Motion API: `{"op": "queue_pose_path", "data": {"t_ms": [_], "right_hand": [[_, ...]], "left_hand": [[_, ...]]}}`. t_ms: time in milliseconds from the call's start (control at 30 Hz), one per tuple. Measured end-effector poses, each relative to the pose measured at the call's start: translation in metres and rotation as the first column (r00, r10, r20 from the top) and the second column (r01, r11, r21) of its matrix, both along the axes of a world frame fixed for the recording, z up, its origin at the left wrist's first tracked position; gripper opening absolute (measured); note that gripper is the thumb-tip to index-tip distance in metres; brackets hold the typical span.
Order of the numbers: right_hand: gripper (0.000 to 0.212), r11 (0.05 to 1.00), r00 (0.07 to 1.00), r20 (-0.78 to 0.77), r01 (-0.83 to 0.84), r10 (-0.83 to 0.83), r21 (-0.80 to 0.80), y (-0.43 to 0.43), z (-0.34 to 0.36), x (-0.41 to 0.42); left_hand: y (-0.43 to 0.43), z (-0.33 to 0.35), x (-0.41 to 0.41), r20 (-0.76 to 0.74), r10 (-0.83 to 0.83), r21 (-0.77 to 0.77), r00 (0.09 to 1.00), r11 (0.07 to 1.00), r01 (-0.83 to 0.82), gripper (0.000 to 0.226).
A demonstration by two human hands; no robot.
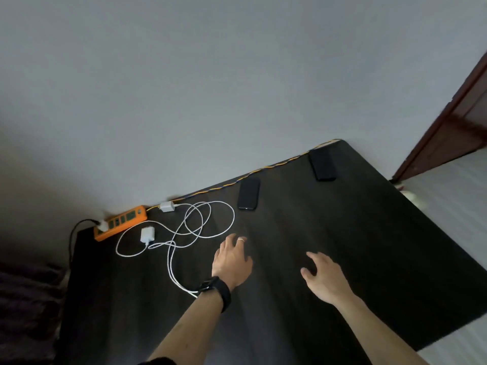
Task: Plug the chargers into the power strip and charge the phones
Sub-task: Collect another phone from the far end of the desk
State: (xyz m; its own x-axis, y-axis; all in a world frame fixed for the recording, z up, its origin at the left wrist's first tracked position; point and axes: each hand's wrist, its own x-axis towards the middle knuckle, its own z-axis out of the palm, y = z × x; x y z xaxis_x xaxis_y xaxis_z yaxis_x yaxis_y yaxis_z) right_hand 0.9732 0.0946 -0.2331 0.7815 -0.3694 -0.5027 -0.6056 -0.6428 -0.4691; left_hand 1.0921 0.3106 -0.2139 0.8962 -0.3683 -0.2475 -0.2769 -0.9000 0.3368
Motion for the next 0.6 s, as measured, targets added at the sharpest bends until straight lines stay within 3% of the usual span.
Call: {"op": "queue_pose_path", "data": {"t_ms": [133, 233, 467, 600], "right_hand": [[0.085, 0.994, 0.964, -0.265, -0.058, 0.032, -0.089, -0.027, -0.037, 0.030], [0.090, 0.993, 0.930, -0.364, -0.091, 0.057, -0.078, -0.038, -0.061, 0.038], [0.080, 0.988, 0.935, -0.344, -0.126, 0.086, -0.095, -0.038, -0.091, 0.025], [0.075, 0.979, 0.935, -0.343, -0.146, 0.089, -0.143, -0.038, -0.097, 0.014]], "left_hand": [[-0.037, -0.034, 0.070, -0.058, -0.007, 0.015, 0.998, 1.000, 0.008, 0.056], [-0.064, -0.057, 0.117, -0.071, 0.014, 0.010, 0.997, 1.000, -0.013, 0.058], [-0.111, -0.107, 0.194, -0.016, 0.092, 0.042, 0.996, 0.995, -0.091, 0.071], [-0.126, -0.123, 0.201, 0.004, 0.140, 0.084, 0.990, 0.987, -0.139, 0.064]]}}
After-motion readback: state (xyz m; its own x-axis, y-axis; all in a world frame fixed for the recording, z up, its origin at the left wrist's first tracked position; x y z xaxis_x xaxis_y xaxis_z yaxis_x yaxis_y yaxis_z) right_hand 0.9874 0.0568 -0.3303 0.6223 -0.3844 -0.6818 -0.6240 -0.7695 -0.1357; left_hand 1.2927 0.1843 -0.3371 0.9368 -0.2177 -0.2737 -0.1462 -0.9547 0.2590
